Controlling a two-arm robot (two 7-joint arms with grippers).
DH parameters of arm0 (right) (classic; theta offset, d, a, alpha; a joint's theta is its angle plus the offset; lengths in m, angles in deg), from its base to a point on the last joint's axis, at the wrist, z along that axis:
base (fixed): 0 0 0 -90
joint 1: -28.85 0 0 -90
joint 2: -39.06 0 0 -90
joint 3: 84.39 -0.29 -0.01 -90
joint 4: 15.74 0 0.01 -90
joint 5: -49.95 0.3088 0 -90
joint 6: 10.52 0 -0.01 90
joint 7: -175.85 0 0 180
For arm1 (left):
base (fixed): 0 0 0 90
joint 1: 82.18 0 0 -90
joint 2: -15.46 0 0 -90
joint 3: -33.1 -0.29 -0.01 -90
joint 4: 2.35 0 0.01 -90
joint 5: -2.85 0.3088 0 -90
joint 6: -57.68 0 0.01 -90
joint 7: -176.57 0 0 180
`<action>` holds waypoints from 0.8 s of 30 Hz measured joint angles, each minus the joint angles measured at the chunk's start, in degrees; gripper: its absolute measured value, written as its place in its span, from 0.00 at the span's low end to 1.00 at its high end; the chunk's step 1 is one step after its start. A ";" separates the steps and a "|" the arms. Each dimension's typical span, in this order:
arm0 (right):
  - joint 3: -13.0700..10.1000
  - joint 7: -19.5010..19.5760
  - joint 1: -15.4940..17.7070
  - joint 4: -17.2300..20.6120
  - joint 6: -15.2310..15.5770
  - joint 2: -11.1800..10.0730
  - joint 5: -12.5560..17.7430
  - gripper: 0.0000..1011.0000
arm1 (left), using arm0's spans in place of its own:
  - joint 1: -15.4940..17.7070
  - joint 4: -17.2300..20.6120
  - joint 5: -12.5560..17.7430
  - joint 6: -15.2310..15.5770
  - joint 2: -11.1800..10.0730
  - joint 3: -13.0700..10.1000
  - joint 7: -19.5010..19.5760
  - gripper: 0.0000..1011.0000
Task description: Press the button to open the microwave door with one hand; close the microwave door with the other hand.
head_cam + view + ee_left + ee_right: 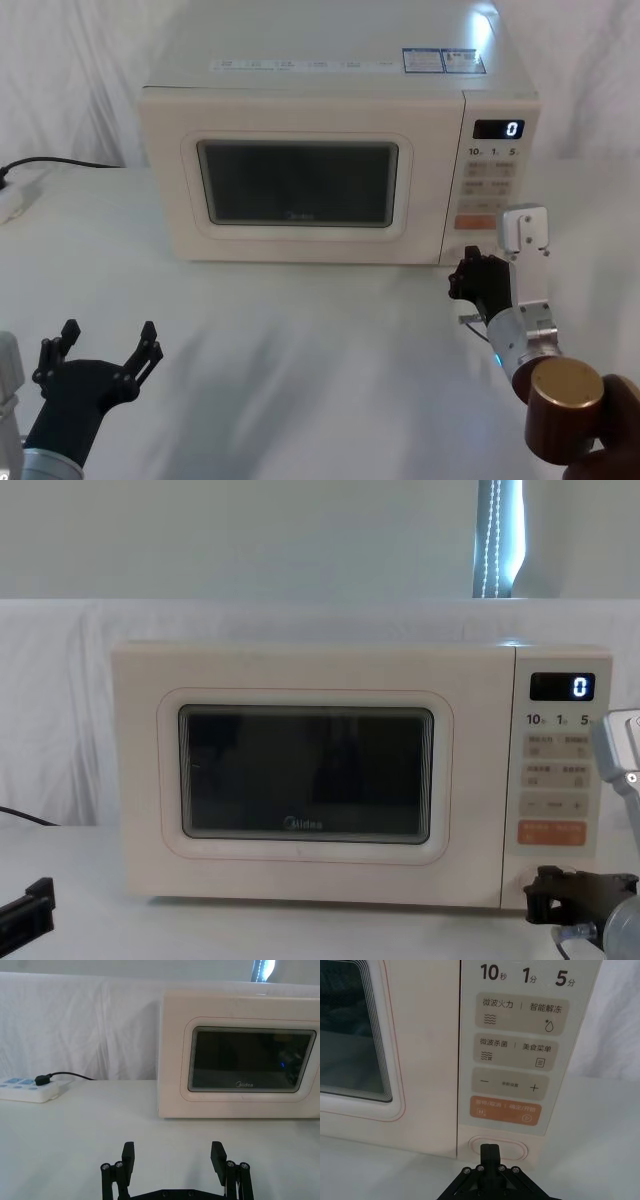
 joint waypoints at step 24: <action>-0.91 0.23 -0.70 -0.27 1.91 -0.38 -1.09 0.00 | 0.00 0.00 0.00 0.00 0.00 0.00 0.00 0.99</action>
